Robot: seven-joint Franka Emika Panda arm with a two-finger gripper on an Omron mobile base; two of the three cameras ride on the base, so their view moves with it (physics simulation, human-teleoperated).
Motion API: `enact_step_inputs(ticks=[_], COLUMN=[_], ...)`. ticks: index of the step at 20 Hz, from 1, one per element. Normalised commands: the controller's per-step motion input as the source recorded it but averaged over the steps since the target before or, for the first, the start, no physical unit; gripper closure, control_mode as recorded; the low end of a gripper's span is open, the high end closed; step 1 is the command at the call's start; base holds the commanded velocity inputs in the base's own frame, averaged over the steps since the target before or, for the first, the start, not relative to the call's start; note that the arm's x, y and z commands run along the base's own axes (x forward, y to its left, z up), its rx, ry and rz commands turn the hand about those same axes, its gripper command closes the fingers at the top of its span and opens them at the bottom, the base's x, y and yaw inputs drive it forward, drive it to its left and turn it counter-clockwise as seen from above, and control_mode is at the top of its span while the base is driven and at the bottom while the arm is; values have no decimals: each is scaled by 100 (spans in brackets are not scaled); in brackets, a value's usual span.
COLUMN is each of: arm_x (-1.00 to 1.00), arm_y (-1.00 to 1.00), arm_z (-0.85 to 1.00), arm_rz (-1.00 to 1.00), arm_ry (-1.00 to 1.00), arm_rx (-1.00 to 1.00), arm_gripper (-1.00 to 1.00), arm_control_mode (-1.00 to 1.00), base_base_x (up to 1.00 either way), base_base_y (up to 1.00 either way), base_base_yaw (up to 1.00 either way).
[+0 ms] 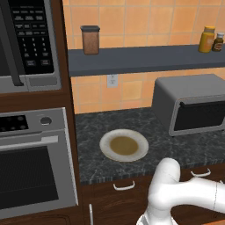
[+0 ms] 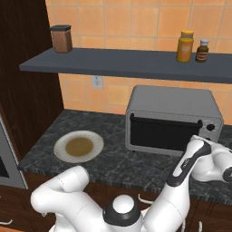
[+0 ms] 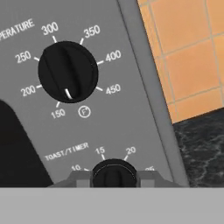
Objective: Pick up the kebab skewer and baguette bread, and place them inside the toaster oven. Close the toaster oven door and start by setting the timer.
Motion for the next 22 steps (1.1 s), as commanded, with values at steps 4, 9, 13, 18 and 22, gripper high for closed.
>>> enact_step_inputs(ticks=[4,9,13,18,22], arm_x=[-5,-7,-5,0,0], arm_y=[0,0,0,0,0], arm_z=[-12,-17,-20,-11,-9], arm_rz=[-9,-8,-9,-9,-8], arm_ry=[-6,-6,-6,-4,-2], arm_rx=[31,33,33,32,33], arm_gripper=[100,100,100,100,100], arm_control_mode=[-100,-100,-100,-100,-100], base_base_x=[0,0,0,0,0], base_base_y=[0,0,0,0,0], base_base_yaw=[0,0,0,0,0])
